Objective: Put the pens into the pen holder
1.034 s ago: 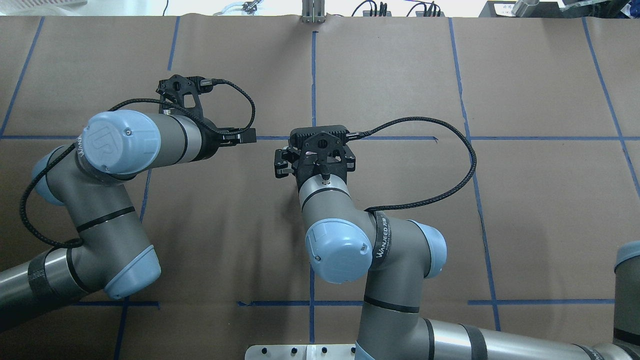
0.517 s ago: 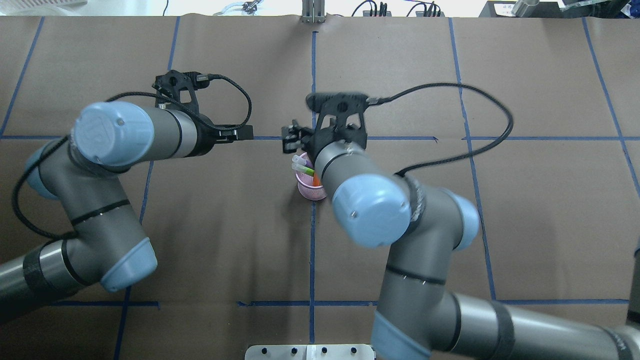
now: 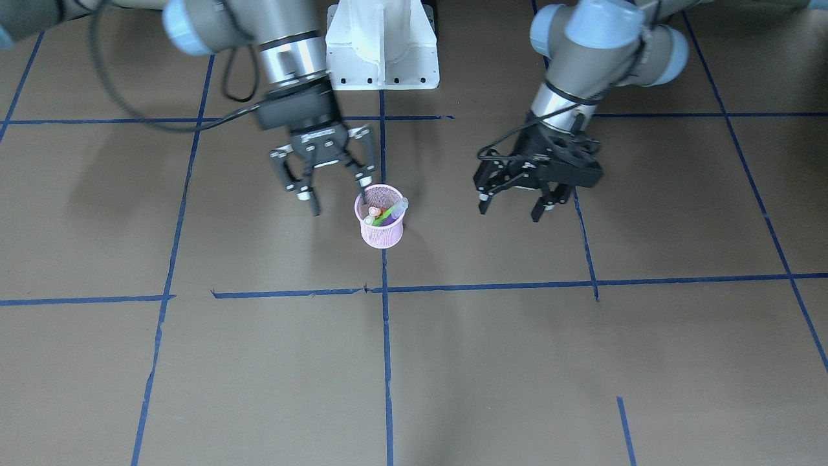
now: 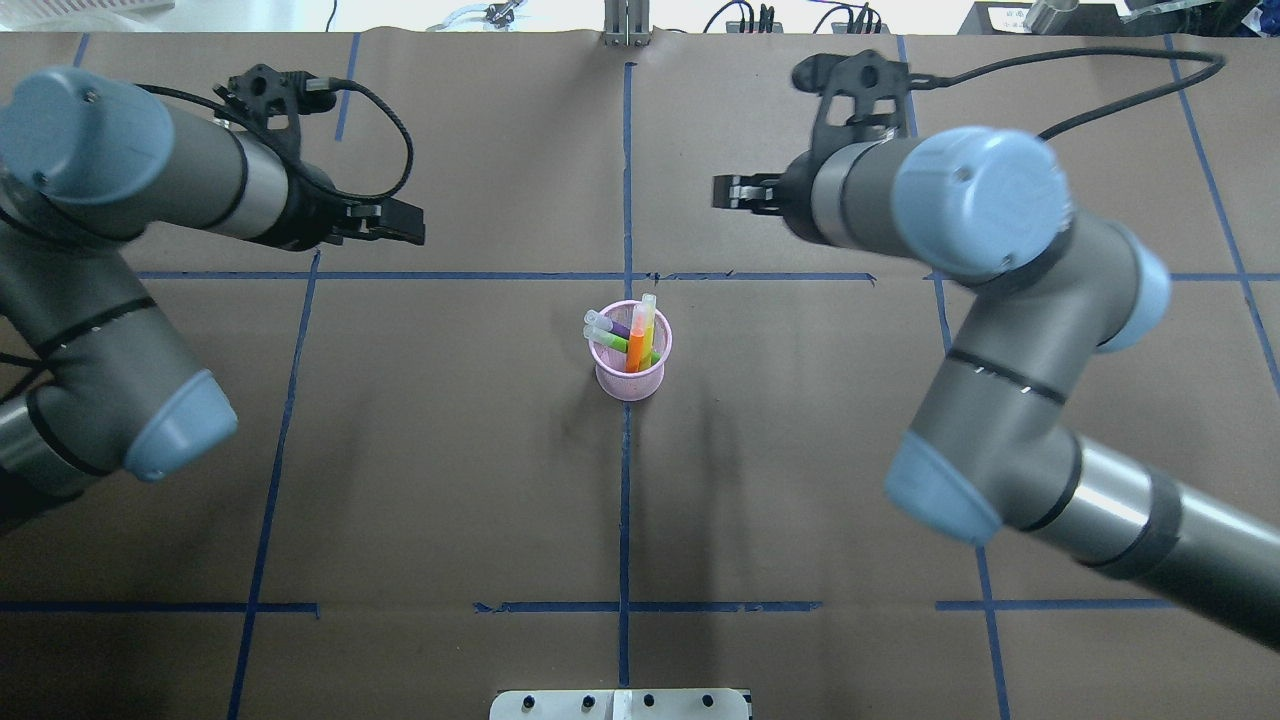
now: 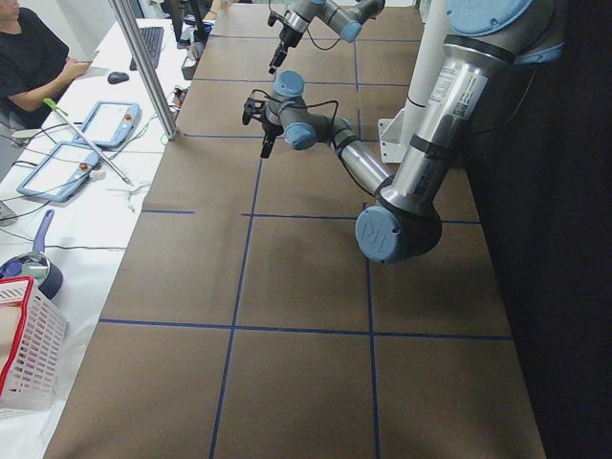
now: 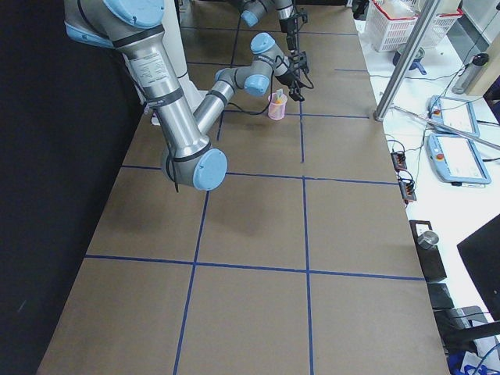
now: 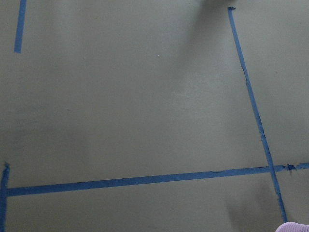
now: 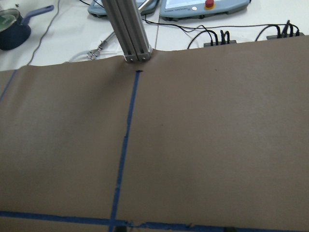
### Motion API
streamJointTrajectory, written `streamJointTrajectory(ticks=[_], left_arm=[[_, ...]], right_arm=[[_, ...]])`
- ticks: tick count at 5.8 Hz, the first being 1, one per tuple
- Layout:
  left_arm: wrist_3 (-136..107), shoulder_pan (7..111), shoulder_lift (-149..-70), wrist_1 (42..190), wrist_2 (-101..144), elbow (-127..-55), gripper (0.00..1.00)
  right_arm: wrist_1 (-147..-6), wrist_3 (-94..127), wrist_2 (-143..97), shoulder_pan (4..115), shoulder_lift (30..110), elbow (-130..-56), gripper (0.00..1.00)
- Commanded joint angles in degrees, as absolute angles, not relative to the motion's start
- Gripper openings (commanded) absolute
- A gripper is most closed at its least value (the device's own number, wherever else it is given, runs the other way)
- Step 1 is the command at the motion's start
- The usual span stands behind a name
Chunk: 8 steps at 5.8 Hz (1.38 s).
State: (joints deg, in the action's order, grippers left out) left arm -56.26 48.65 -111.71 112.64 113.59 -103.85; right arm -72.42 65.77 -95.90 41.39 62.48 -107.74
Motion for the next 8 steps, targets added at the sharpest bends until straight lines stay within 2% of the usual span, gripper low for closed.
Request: streamJointTrajectory(ticks=[1,2,5,7,8], left_arm=[[-44.88,55.51,-106.81,112.59,120.73,-103.01,0.99],[-38.3,58.85,-105.4,111.46,123.2,-101.88,0.99],[-2.41,74.11,-104.5,86.92,125.33,-101.0,1.0],[15.14,84.69,-103.71,80.0,128.58,-96.45,1.0],[18.25,87.68,-103.62,79.98,130.93,-93.11,1.0]], right_arm=[[-72.42,59.02,-110.24,50.58,69.57,-107.67,0.74],[-72.42,52.1,-118.31,56.72,74.66,-107.23,0.74],[-75.84,36.0,-134.17,72.55,89.51,-105.03,0.71],[-78.64,19.83,-135.88,81.18,95.08,-102.14,0.71],[-80.84,10.99,-136.23,84.52,96.32,-100.3,0.96]])
